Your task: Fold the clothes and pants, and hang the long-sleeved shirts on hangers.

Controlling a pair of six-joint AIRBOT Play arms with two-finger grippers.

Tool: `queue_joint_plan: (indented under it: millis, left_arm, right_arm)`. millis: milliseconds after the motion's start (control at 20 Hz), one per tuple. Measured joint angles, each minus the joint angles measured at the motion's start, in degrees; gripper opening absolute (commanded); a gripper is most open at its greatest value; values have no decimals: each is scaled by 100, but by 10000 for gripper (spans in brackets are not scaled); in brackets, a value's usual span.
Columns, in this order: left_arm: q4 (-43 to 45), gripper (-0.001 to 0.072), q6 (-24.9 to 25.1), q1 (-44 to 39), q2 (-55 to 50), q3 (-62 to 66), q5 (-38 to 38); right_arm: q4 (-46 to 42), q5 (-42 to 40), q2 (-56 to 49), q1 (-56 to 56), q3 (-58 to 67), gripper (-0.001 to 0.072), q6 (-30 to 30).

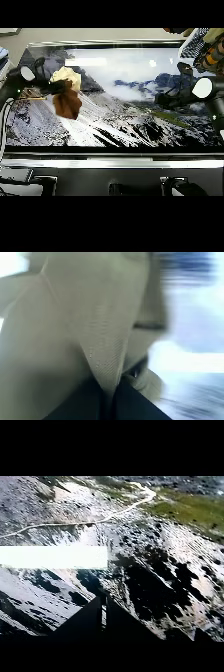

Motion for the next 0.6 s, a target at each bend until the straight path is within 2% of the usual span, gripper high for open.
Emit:
queue_joint_plan:
  millis: [250,450,600]
  left_arm:
    - [-1606,18,190,-979,120,782,-201]
    - [-2076,18,245,-2098,-181,949,236]
    - [-2205,18,214,-2907,-807,984,551]
  right_arm:
    - [-778,675,225,0,0,93,192]
    - [-1779,1320,601,0,2,94,254]
    - [-2339,1633,905,0,2,94,273]
